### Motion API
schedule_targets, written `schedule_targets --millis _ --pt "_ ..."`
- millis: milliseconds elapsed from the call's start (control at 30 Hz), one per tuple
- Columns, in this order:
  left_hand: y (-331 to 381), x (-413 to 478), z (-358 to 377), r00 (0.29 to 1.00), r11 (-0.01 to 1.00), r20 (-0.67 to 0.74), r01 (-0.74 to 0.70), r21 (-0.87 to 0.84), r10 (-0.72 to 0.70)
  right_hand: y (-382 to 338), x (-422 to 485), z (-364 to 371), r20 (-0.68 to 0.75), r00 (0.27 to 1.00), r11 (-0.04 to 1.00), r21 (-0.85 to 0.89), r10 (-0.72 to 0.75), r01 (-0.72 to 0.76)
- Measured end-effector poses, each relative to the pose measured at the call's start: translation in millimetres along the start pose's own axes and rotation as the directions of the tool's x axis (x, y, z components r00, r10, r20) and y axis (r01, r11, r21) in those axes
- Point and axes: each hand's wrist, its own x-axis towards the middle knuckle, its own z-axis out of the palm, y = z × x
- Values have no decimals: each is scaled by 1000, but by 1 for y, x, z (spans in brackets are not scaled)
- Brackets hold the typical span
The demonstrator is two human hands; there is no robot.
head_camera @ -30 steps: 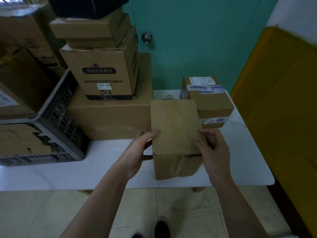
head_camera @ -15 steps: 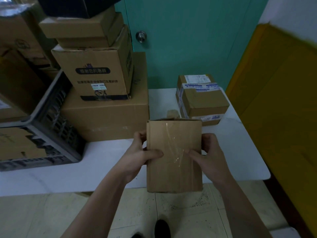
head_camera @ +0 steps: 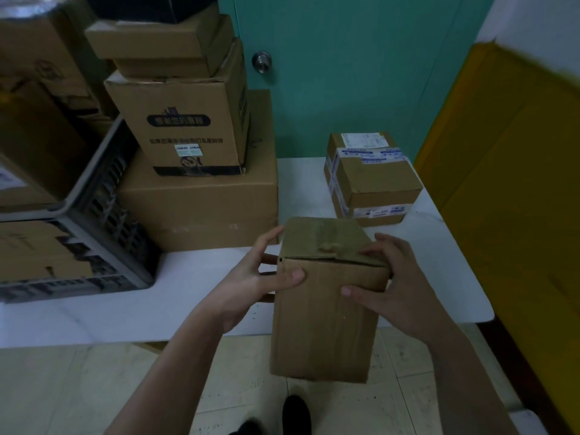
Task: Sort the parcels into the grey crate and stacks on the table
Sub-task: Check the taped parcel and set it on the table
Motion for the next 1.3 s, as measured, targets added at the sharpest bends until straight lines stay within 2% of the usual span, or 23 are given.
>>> schedule_targets --millis 200,300,333,467,567,633,733,800,900,1000,1067,1133,1200,1233,1267,1300 --pt "0 -2 3 1000 997 20 -7 77 5 -6 9 -11 76 996 992 -115 -51 60" --pt "0 -4 5 999 995 42 -22 100 18 -19 12 -14 166 985 995 -74 -50 63" --pt "1 -4 6 999 995 34 -25 101 21 -22 13 -13 190 979 993 -73 -75 90" --pt "2 -3 4 1000 996 7 -18 92 17 -27 18 -10 255 949 936 -250 -185 250" --pt "2 -2 3 1000 995 -13 -25 92 27 -24 17 -4 150 944 935 -159 -295 317" --pt "2 -1 3 999 996 -36 -34 84 38 -18 16 3 53 928 912 -175 -369 372" --pt "3 3 4 997 997 -62 -35 75 39 -4 17 13 -57 815 772 -364 -577 521" --pt "5 6 6 996 997 -75 -35 62 39 4 18 19 -123 737 699 -451 -665 555" --pt "7 7 7 996 998 -81 -30 56 35 10 19 24 -192 679 672 -477 -709 567" --pt "8 8 5 997 999 -72 -19 48 22 13 19 28 -218 658 669 -469 -721 577" --pt "7 8 4 998 999 -60 -1 48 4 12 17 30 -253 673 705 -423 -695 569" --pt "6 8 3 999 999 -45 9 51 -6 5 11 31 -336 745 818 -262 -575 513" --pt "6 7 2 999 999 -41 7 47 -5 -9 5 30 -472 825 933 17 -311 361" --pt "6 8 1 999 999 -41 6 44 -4 -14 3 28 -529 839 955 163 -129 249" --pt "5 8 0 999 999 -40 4 42 -3 -17 4 25 -542 838 945 305 67 122" --pt "5 9 0 999 999 -35 3 43 -1 -17 7 21 -483 839 901 433 249 -18"
